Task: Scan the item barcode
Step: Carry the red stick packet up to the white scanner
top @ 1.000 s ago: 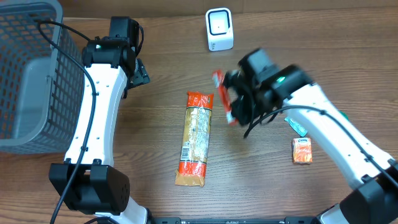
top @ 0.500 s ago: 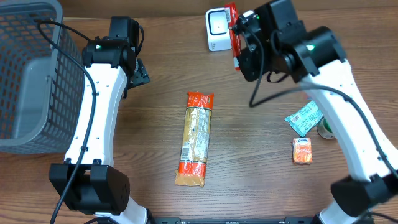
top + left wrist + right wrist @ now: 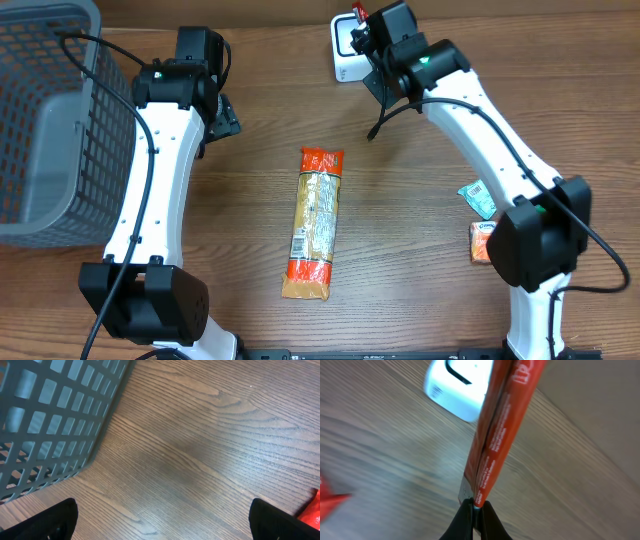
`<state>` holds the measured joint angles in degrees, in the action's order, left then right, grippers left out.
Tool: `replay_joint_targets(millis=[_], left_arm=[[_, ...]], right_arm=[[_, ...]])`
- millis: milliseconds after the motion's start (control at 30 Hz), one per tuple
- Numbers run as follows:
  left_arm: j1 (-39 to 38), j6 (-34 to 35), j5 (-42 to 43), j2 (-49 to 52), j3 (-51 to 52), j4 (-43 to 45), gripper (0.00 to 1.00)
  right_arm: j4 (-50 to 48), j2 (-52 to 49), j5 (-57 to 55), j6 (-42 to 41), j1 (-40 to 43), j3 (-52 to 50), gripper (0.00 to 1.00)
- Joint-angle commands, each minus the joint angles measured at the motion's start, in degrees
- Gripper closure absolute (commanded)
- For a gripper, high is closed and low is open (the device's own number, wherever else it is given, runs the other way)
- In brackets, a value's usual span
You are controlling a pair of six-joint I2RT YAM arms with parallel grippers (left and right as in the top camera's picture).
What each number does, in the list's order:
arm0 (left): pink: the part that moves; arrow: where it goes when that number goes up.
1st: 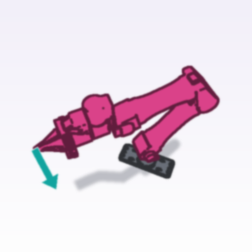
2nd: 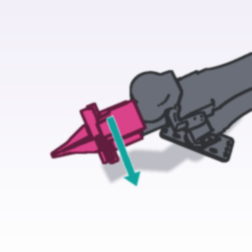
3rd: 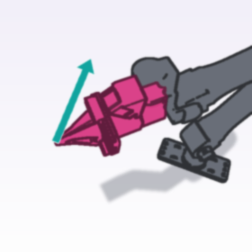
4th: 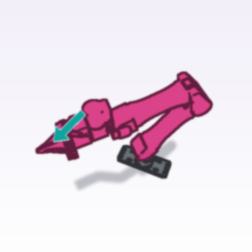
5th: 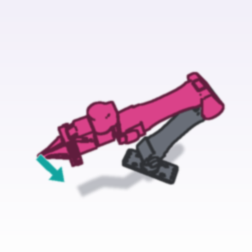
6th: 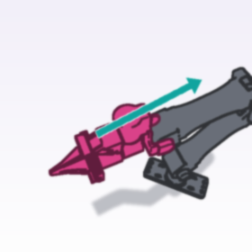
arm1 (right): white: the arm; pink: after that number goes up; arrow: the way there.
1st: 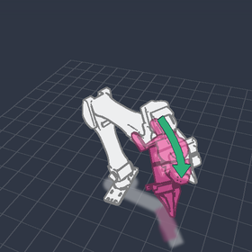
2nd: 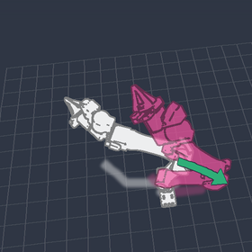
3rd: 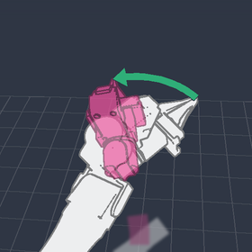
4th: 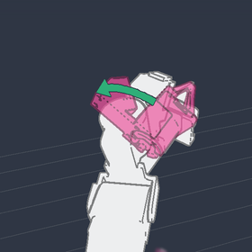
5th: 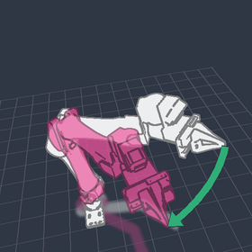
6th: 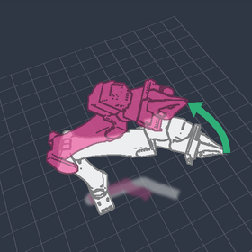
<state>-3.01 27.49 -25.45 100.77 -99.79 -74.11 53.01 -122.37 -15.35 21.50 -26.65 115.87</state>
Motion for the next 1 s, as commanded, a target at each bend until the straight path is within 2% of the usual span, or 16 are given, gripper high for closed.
replay_joint_targets(millis=[0,333,633,767,967], left_arm=[[-0.4,0.2,0.0,-0.4,-0.7,0.0,0.00],[-0.4,0.2,0.0,-0.4,-0.7,0.0,0.00],[-0.4,0.2,0.0,-0.4,-0.7,0.0,0.00],[-0.4,0.2,0.0,-0.4,-0.7,0.0,0.00],[-0.4,0.2,0.0,-0.4,-0.7,0.0,0.00]], right_arm=[[-3.1,-3.6,-9.6,5.9,0.0,0.7,0.97],[-10.4,-11.4,-23.6,14.8,-0.4,0.7,0.97],[-18.7,-13.6,-25.7,20.8,-2.8,0.7,0.97],[-24.3,-13.6,-27.3,27.7,-4.5,0.7,0.96],[-26.0,-13.7,-27.5,30.9,-5.2,0.7,0.96]])
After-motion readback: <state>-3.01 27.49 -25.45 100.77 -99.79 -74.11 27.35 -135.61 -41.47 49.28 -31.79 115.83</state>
